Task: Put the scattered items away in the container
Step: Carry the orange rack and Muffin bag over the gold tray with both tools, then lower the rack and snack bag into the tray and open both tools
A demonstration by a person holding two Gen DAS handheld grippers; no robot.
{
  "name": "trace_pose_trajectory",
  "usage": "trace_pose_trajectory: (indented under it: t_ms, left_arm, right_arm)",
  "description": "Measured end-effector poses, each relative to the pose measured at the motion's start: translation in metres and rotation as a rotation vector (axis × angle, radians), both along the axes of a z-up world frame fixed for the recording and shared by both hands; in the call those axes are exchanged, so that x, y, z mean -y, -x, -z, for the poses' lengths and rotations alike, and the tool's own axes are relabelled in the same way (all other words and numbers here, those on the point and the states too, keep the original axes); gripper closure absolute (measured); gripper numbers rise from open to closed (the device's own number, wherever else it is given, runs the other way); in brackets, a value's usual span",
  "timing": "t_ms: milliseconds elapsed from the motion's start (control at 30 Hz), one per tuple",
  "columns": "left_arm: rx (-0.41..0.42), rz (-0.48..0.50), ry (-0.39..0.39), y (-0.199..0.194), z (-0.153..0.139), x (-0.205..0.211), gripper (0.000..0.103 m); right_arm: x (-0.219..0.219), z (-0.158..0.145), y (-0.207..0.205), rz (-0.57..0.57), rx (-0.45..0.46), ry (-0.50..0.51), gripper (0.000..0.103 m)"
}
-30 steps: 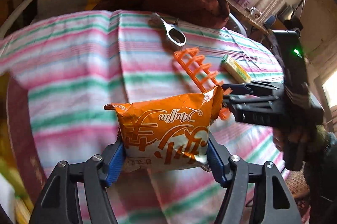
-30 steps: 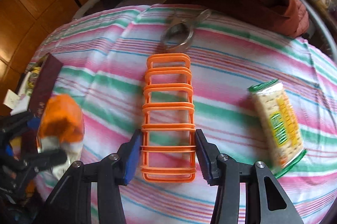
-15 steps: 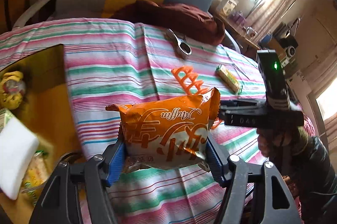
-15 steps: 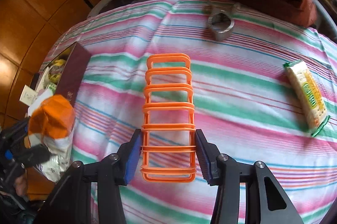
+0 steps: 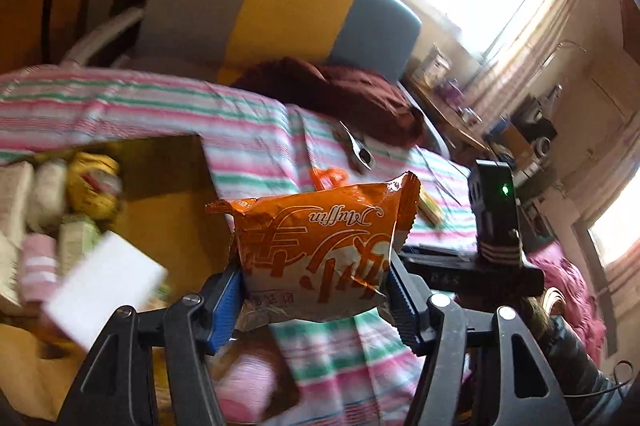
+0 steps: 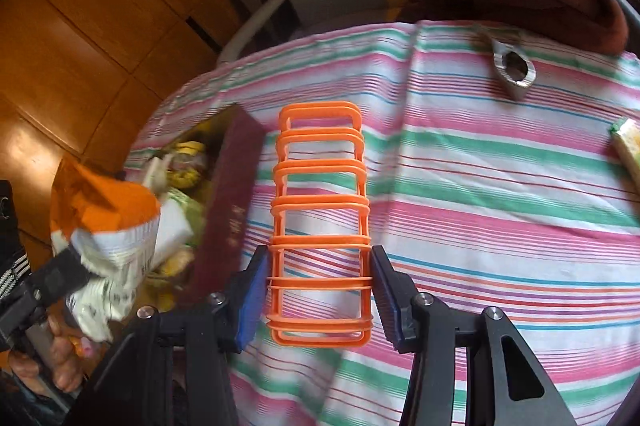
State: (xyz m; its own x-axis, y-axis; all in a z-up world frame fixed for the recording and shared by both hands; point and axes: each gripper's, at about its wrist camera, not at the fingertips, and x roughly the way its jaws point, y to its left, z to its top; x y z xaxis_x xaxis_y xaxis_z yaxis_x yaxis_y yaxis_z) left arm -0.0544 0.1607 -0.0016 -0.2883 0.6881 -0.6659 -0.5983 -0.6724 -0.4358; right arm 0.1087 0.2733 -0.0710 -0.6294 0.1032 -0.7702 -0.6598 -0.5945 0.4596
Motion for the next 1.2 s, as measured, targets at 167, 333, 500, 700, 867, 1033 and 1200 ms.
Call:
trace_pose_trajectory:
  t_ms: [167, 333, 500, 700, 867, 1033, 1200]
  left_arm:
    - [-0.006, -0.117, -0.001, 0.024, 0.001, 0.041, 0.038]
    - [-0.017, -0.234, 0.012, 0.046, 0.006, 0.076, 0.038]
    - [-0.016, -0.311, 0.062, 0.066, 0.019, 0.098, 0.038]
    - [0.024, -0.350, 0.127, 0.080, 0.040, 0.107, 0.038]
    - [-0.020, -0.308, 0.186, 0.080, 0.046, 0.095, 0.038]
    - [-0.049, -0.263, 0.225, 0.087, 0.046, 0.076, 0.037]
    - [0.034, -0.261, 0.194, 0.103, 0.056, 0.071, 0.036]
  right_arm:
    - [0.014, -0.019, 0.041, -0.039, -0.049, -0.012, 0.054]
    - [0.026, -0.028, 0.085, -0.083, -0.043, -0.026, 0.053]
    - [0.033, -0.029, 0.129, -0.122, 0.001, -0.043, 0.053]
    - [0.032, -0.016, 0.163, -0.134, 0.100, -0.062, 0.053]
    - [0.023, -0.005, 0.176, -0.120, 0.140, -0.066, 0.053]
    - [0.017, -0.004, 0.178, -0.086, 0.145, -0.084, 0.053]
    - [0.015, -0.003, 0.170, -0.084, 0.106, -0.051, 0.049]
